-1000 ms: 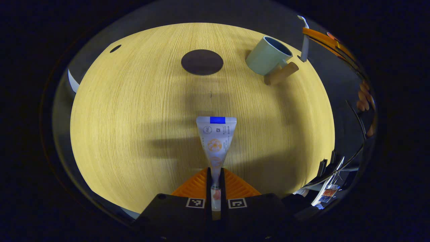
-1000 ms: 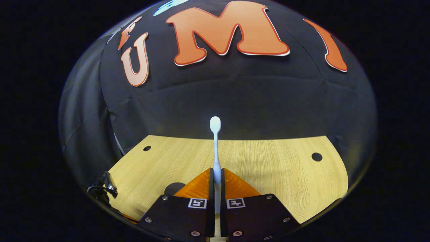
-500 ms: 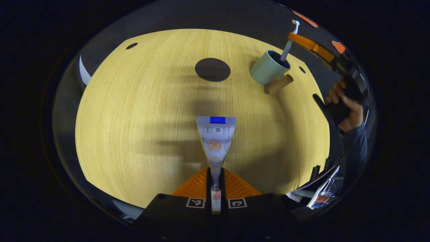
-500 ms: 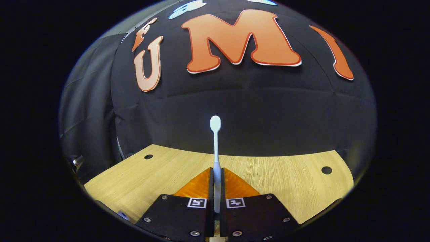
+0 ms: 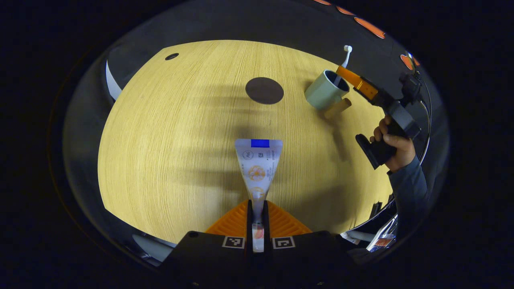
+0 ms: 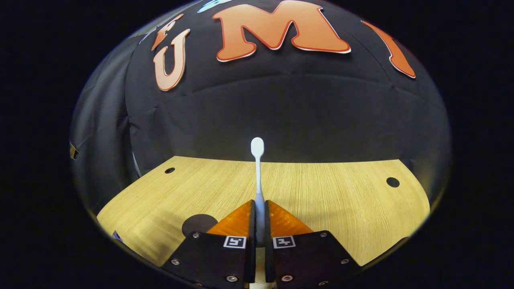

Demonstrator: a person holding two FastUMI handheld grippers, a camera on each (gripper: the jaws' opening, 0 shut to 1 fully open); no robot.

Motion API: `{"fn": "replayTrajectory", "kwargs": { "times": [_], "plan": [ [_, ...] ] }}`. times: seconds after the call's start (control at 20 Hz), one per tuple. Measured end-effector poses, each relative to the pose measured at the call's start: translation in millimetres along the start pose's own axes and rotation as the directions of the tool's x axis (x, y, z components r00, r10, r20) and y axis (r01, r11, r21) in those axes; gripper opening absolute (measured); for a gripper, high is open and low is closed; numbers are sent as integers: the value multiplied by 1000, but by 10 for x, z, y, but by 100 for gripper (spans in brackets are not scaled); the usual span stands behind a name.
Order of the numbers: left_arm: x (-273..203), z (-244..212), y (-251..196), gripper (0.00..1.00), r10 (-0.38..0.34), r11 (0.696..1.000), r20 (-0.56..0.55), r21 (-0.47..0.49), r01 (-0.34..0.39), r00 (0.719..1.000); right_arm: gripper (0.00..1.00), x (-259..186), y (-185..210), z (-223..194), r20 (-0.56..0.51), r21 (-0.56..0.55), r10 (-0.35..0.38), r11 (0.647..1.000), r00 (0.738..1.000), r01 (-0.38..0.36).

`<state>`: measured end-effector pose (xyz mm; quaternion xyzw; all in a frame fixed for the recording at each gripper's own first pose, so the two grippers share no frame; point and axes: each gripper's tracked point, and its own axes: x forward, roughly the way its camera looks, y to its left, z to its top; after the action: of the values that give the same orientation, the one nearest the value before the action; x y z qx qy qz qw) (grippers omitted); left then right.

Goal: Put the toothbrush and toothpaste on the desktop into the cup, then pick up the cup and place it on the coaster on the desktop.

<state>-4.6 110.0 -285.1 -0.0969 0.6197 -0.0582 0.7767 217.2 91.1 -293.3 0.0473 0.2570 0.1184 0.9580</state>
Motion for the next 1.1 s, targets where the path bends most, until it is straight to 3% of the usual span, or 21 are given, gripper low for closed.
{"fn": "replayTrajectory", "kwargs": {
  "times": [0.2,0.4,0.5,0.55,0.75,0.8,0.85,1.0,1.1],
  "plan": [
    [8,212,-43,10,-15,999,61,45,13,998,14,-147,-77,-1,-54,41,-19,999,998,21],
    [9,547,-110,10,-53,992,155,118,35,986,25,-533,-143,-136,-140,3,-24,1000,990,24],
    [32,725,-196,10,-78,985,223,168,40,972,45,-750,-145,-234,-178,12,-18,1000,984,20],
    [32,823,-202,10,-90,982,259,185,42,962,50,-842,-165,-289,-196,14,-22,1000,980,26],
    [58,1229,-359,10,-145,967,405,253,42,903,63,-1191,-175,-545,-275,48,-19,998,961,34],
    [99,1374,-424,10,-161,961,448,273,37,880,74,-1286,-163,-608,-290,67,-15,997,957,36],
    [120,1476,-476,10,-175,957,477,288,35,861,77,-1338,-163,-639,-295,73,-19,996,955,42],
    [83,1800,-678,10,-238,941,568,335,43,788,87,-1496,-174,-793,-331,69,-30,996,943,56],
    [23,2039,-884,10,-276,933,638,358,40,719,90,-1574,-193,-873,-350,82,-34,994,936,66]
  ]
}}
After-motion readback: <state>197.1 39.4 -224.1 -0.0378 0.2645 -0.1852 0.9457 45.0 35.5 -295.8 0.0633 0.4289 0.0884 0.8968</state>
